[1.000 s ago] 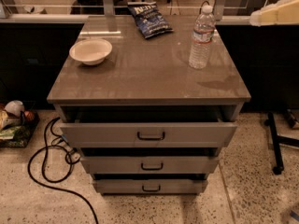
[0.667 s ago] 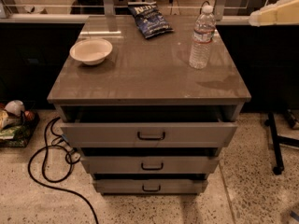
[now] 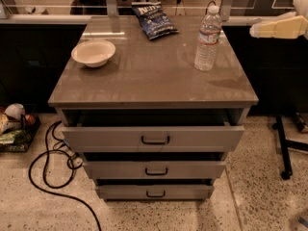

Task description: Place water bottle into paper bowl

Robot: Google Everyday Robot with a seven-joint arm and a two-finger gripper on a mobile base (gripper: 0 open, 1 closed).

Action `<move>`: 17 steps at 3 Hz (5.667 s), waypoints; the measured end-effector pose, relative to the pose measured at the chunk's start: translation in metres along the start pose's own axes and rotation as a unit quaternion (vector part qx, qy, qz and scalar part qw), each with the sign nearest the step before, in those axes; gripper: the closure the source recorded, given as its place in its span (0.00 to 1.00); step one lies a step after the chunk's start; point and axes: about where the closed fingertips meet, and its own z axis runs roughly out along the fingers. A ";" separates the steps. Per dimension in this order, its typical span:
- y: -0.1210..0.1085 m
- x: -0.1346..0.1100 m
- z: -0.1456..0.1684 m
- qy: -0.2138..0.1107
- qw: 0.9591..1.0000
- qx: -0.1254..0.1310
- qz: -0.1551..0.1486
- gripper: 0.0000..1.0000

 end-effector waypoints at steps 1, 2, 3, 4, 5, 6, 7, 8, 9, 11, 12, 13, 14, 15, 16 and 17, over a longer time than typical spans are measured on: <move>-0.011 0.030 0.017 -0.013 0.999 -0.019 0.039 0.00; -0.015 0.072 0.048 -0.005 0.996 -0.041 0.075 0.00; -0.015 0.098 0.071 0.001 0.994 -0.061 0.091 0.00; -0.012 0.112 0.096 0.007 0.992 -0.086 0.092 0.00; -0.005 0.111 0.118 0.009 0.991 -0.110 0.080 0.00; 0.004 0.104 0.139 0.006 0.989 -0.133 0.067 0.00; 0.009 0.099 0.155 0.001 0.988 -0.144 0.061 0.18; 0.013 0.089 0.166 -0.012 0.987 -0.148 0.057 0.42; 0.016 0.089 0.169 -0.012 0.987 -0.150 0.057 0.65; 0.020 0.089 0.174 -0.012 0.986 -0.155 0.058 1.00; 0.020 0.089 0.174 -0.012 0.986 -0.155 0.058 1.00; 0.022 0.089 0.177 -0.012 0.986 -0.158 0.058 0.88; 0.025 0.089 0.180 -0.012 0.985 -0.160 0.059 0.65; 0.027 0.089 0.183 -0.012 0.985 -0.163 0.059 0.41; 0.029 0.089 0.185 -0.012 0.984 -0.165 0.059 0.20; 0.032 0.089 0.188 -0.012 0.984 -0.168 0.060 0.00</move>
Offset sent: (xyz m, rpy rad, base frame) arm 0.0617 -0.0003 -0.1121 0.1607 0.1534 0.0701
